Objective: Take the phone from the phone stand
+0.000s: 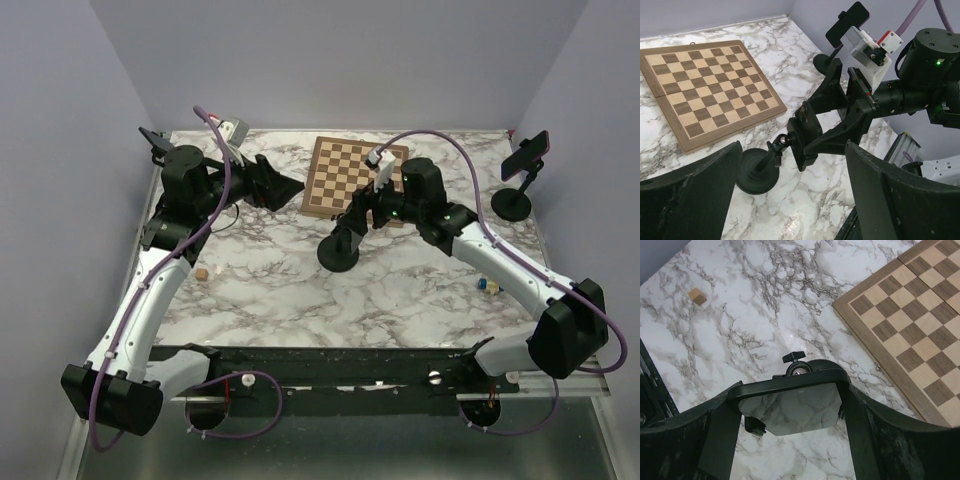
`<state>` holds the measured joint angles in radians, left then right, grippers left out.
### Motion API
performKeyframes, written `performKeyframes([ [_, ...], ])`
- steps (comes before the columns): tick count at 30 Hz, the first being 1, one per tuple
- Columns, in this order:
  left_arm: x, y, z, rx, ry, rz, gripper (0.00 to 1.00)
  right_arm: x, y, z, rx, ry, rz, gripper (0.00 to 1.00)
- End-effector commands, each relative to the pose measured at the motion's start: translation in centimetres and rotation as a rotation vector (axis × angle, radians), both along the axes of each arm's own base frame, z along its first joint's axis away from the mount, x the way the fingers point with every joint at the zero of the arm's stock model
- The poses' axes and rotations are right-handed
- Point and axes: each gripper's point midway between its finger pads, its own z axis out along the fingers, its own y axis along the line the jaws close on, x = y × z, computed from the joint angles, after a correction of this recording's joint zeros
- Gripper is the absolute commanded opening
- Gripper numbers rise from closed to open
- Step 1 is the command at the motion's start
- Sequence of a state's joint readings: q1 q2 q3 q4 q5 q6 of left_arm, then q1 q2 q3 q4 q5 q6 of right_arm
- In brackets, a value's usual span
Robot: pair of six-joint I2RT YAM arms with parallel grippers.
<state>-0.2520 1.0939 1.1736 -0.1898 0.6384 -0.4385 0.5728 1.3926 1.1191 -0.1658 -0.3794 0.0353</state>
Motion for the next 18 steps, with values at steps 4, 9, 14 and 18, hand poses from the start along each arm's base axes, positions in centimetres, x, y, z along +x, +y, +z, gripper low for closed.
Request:
performKeyframes([
  [4, 0.3, -2.0, -2.1, -0.005, 0.129, -0.039, 0.87, 1.4, 0.2, -0.4, 0.053, 0.146, -0.159, 0.14],
  [9, 0.3, -2.7, -2.9, 0.033, 0.152, -0.042, 0.89, 3.0, -0.7, -0.8, 0.052, 0.229, -0.326, 0.01],
  [14, 1.0, -2.3, -4.6, 0.111, 0.209, 0.035, 0.87, 4.0, -2.4, -0.7, 0.034, 0.313, -0.518, 0.01],
  [18, 0.9, -3.1, -5.4, 0.120, 0.234, 0.022, 0.75, 4.1, -2.4, -1.0, 0.015, 0.395, -0.572, 0.01],
])
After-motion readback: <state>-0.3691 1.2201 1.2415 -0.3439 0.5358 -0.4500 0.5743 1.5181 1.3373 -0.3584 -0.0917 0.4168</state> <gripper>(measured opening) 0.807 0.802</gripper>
